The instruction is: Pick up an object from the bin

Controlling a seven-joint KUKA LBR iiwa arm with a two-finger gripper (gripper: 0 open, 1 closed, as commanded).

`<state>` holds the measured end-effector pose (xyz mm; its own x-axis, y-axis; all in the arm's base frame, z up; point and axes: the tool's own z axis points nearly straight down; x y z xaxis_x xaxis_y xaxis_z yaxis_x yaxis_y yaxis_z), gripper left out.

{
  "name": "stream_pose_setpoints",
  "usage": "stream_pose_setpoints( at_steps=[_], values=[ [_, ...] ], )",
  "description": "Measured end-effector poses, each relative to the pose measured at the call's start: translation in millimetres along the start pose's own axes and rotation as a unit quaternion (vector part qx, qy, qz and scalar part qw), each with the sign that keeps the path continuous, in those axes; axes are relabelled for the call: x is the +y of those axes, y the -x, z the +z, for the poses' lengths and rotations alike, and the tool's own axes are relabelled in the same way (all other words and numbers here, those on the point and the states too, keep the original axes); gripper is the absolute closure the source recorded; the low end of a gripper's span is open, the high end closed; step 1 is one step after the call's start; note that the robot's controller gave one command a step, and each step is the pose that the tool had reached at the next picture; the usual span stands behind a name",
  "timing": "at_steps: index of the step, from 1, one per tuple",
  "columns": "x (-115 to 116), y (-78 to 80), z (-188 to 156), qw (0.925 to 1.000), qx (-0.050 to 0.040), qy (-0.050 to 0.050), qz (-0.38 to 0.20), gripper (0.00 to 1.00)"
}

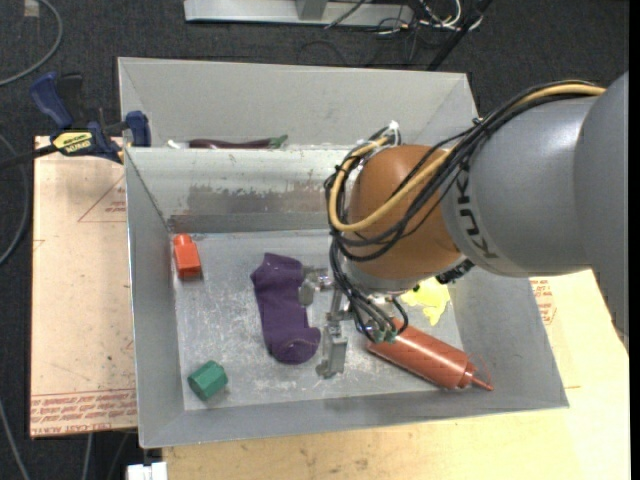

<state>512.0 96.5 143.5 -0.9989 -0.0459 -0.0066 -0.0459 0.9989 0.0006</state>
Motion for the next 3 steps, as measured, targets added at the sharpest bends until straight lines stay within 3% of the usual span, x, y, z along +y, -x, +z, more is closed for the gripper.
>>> stream_pose_setpoints(
  at_steps=[1, 2, 3],
  values=[
    [14, 1.5, 74, 0.9956, 0.0029, 0.001, -0.094, 1.0],
    [14, 1.5, 74, 0.9956, 0.0029, 0.001, -0.094, 1.0],
    [10, -1.3, -59, 0.9971, 0.0017, 0.002, -0.076, 1.0]
  ],
)
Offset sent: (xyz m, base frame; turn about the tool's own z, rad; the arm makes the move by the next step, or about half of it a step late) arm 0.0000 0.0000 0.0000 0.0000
